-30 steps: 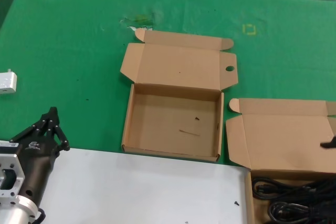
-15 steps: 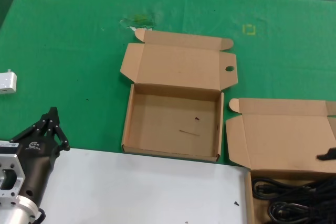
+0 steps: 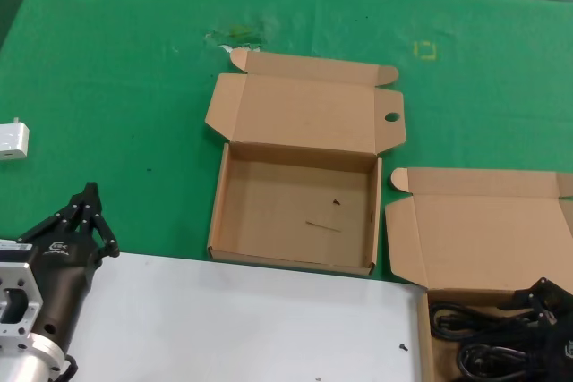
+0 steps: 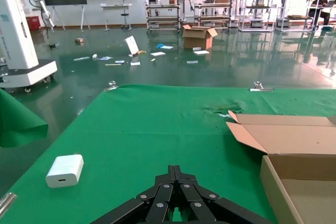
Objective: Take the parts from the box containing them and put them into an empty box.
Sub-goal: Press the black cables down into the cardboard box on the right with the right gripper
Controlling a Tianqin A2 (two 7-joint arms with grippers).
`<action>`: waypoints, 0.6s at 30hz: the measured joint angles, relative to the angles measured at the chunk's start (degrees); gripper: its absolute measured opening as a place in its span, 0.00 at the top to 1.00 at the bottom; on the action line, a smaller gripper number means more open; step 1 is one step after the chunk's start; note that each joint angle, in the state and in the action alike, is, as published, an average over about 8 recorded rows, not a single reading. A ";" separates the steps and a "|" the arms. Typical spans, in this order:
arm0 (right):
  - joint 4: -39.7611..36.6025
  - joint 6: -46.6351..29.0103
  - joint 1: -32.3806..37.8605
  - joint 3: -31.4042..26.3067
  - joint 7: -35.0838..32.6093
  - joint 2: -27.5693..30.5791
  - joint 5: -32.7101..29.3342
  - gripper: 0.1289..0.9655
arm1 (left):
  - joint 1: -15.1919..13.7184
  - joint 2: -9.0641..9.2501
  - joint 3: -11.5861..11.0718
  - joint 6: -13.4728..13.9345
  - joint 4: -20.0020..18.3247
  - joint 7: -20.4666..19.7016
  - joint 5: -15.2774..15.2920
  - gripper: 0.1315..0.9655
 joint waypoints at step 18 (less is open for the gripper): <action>-4.52 0.57 1.37 -1.00 -2.27 -2.40 -1.47 0.00 | 0.00 0.00 0.00 0.00 0.00 0.00 0.00 0.99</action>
